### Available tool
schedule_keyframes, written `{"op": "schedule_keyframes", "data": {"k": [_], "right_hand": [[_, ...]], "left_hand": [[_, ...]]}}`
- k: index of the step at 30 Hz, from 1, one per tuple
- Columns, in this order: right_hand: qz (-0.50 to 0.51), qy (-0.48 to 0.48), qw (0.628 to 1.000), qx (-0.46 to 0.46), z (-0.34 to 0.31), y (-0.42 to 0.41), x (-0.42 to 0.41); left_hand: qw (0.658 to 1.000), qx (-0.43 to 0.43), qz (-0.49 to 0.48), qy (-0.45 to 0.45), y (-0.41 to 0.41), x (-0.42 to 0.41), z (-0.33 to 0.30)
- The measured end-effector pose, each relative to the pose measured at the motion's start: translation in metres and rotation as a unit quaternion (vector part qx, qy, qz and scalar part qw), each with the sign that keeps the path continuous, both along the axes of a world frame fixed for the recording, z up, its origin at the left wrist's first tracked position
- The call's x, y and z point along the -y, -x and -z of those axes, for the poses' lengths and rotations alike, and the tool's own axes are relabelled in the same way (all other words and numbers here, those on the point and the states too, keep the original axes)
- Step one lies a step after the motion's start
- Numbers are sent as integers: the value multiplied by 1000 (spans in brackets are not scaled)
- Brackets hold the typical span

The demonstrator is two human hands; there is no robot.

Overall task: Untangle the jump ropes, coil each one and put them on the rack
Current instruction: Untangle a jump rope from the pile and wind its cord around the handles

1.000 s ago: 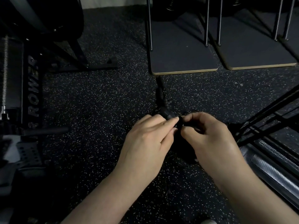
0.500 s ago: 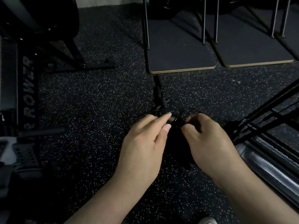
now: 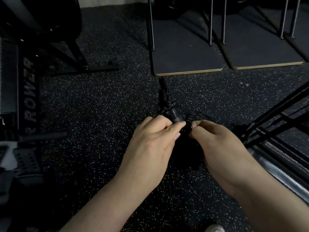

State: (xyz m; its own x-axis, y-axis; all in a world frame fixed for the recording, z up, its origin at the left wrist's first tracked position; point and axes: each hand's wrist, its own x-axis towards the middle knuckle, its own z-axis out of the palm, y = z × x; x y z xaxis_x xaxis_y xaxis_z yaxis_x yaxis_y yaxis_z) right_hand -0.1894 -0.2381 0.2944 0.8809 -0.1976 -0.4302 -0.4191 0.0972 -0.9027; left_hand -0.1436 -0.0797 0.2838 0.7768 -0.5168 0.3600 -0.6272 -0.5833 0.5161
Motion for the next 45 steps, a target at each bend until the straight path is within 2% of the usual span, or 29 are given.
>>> {"op": "schedule_keyframes", "data": {"k": [3, 10, 14, 20, 25, 36, 45], "right_hand": [[2, -66, 998, 12, 0, 0, 1], [-2, -109, 994, 22, -4, -3, 6], [-5, -87, 996, 30, -6, -2, 2], [1, 29, 1000, 12, 3, -2, -3], [-10, 52, 999, 9, 7, -1, -7], [-26, 57, 996, 63, 3, 2, -4], [-6, -31, 997, 68, 1, 1, -6]], "left_hand": [[1000, -7, -5, 9, -1, -2, -2], [999, -22, -14, 26, -2, -6, -4], [999, -38, -20, 30, -2, -6, -2], [992, -96, -41, 63, 6, -1, -1], [988, -117, -65, 76, 4, 1, -3], [981, -146, -94, 87, 3, 3, -15], [981, -146, -85, 92, -2, -4, -16]]}}
